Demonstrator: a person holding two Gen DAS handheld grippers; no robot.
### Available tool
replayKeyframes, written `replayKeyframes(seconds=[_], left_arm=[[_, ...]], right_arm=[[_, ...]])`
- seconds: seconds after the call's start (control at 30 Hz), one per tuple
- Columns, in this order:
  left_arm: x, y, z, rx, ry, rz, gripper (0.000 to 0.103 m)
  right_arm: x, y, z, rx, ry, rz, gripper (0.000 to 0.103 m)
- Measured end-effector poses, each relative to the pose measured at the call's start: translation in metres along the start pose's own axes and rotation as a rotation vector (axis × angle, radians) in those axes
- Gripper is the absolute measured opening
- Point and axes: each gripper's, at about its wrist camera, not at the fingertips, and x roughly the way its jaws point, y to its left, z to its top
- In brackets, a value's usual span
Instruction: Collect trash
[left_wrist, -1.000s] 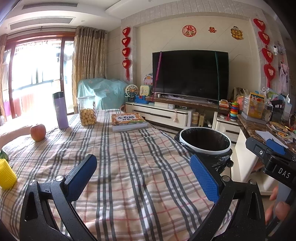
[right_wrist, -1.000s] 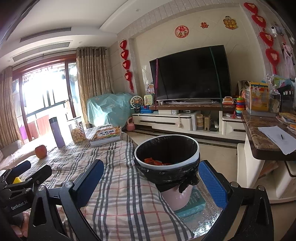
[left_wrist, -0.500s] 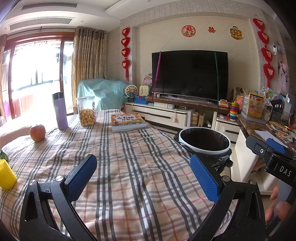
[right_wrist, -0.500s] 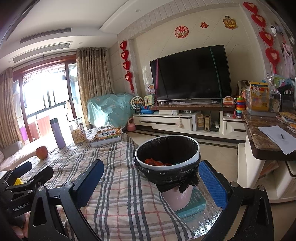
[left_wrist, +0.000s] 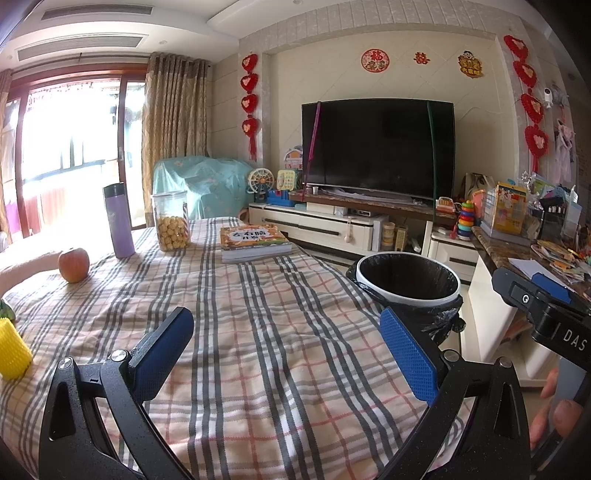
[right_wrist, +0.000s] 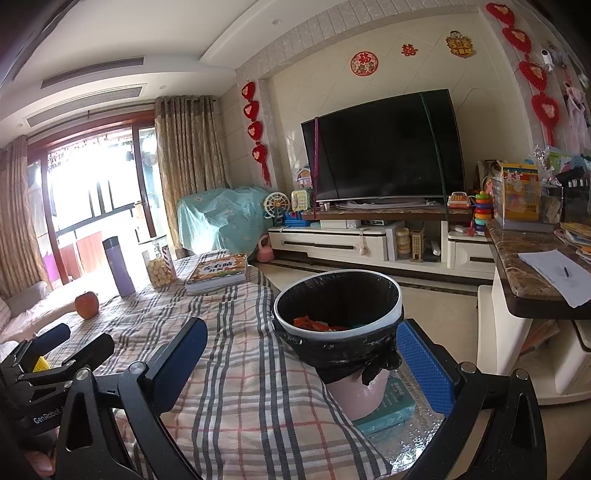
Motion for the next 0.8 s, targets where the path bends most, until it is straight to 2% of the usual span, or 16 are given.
replayKeyframes(seconds=[0.5, 0.8], left_arm=[[0.003, -0.003, 0.0, 0.0, 0.008, -0.007, 0.103], [0.012, 0.012, -0.006, -0.019, 0.029, -0.003, 0.103]], right_arm=[[0.005, 0.002, 0.001, 0.002, 0.02, 0.026, 0.103], [0.022, 0.009, 0.003, 0.005, 0.056, 0.06, 0.103]])
